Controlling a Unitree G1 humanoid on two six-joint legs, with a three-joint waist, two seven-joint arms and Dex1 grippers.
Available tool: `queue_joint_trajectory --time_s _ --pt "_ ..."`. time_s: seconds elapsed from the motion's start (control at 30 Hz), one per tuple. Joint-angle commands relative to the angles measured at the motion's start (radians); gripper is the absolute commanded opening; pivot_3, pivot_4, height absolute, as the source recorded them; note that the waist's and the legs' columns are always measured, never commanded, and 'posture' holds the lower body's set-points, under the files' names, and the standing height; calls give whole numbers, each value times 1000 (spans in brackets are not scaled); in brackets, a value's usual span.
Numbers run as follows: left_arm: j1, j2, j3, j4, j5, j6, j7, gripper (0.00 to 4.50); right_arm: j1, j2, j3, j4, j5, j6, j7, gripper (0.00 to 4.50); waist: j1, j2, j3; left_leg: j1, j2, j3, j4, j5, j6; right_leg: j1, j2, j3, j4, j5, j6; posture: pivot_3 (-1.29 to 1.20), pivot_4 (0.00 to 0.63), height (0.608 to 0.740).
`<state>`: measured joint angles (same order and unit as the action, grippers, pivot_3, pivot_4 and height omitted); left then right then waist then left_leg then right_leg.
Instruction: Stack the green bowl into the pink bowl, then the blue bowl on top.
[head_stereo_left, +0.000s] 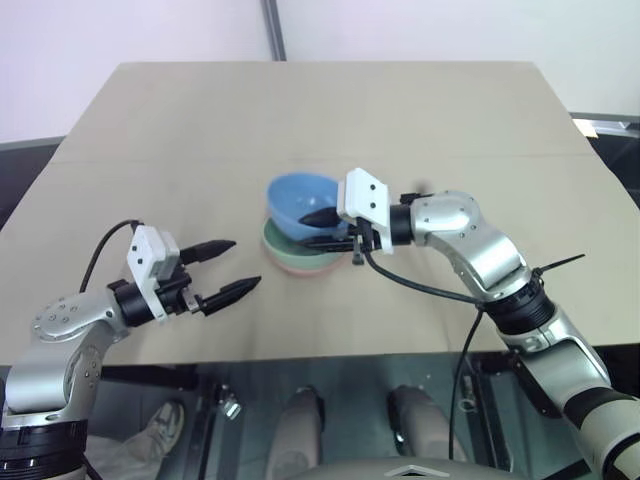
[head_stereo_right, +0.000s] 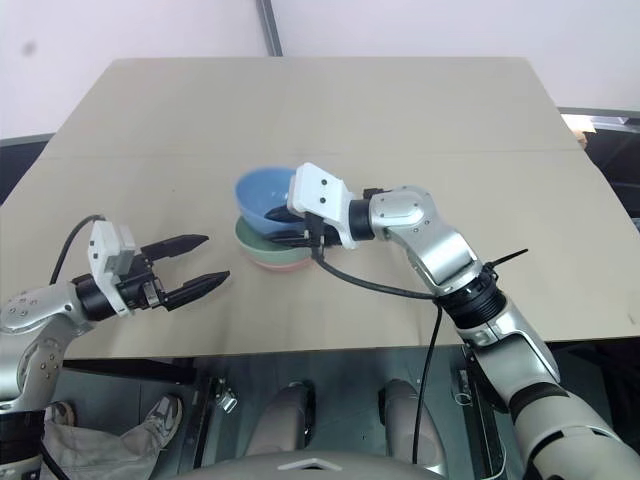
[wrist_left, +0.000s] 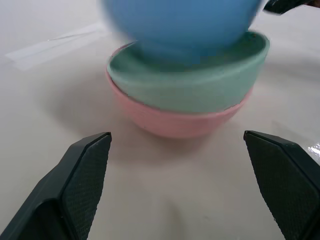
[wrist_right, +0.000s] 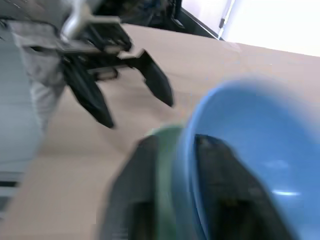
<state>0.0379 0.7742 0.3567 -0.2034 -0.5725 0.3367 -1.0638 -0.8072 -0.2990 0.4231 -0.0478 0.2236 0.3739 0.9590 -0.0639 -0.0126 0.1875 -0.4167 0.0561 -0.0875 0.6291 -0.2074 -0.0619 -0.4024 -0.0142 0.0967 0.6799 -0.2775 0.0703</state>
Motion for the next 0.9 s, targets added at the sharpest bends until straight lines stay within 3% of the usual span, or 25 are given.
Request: queue_joint_trajectory --time_s 0.03,0.23,0.37,0.57,0.63,0.73,0.9 --pt "0 7 37 -35 -21 -12 6 4500 0 -4 -37 -59 3 -32 2 3086 0 0 0 0 0 0 0 0 0 0 0 0 0 0 0 0 150 740" --pt "7 6 45 -54 -38 -15 1 4500 81 -79 -147 -254 117 107 -14 3086 4 0 0 0 0 0 -2 0 0 0 0 0 0 0 0 0 150 740" --pt "22 12 66 -93 -73 9 4 4500 151 -167 -263 -363 178 206 -52 4467 6 0 0 0 0 0 -2 0 0 0 0 0 0 0 0 0 150 740" --pt "71 23 122 -201 -80 49 76 4500 330 -370 -425 -487 219 300 -66 4467 16 0 0 0 -1 0 -1 0 0 0 -1 0 -1 0 0 0 150 740" --pt "92 -30 168 -215 -105 3 98 4500 441 -445 -495 -500 214 305 -58 4467 18 0 0 0 0 1 -1 0 0 0 -1 1 -2 0 0 0 150 740" --pt "139 -46 204 -203 -47 -103 68 4500 564 -517 -557 -507 205 271 -40 4467 20 0 0 0 -1 1 -2 0 0 0 -1 1 -2 0 0 0 150 740" --pt "272 33 315 -174 -159 -7 -75 4500 689 -563 -667 -500 241 258 -27 4467 18 -1 0 1 0 3 -1 0 0 0 -1 3 -2 -3 3 0 150 740"
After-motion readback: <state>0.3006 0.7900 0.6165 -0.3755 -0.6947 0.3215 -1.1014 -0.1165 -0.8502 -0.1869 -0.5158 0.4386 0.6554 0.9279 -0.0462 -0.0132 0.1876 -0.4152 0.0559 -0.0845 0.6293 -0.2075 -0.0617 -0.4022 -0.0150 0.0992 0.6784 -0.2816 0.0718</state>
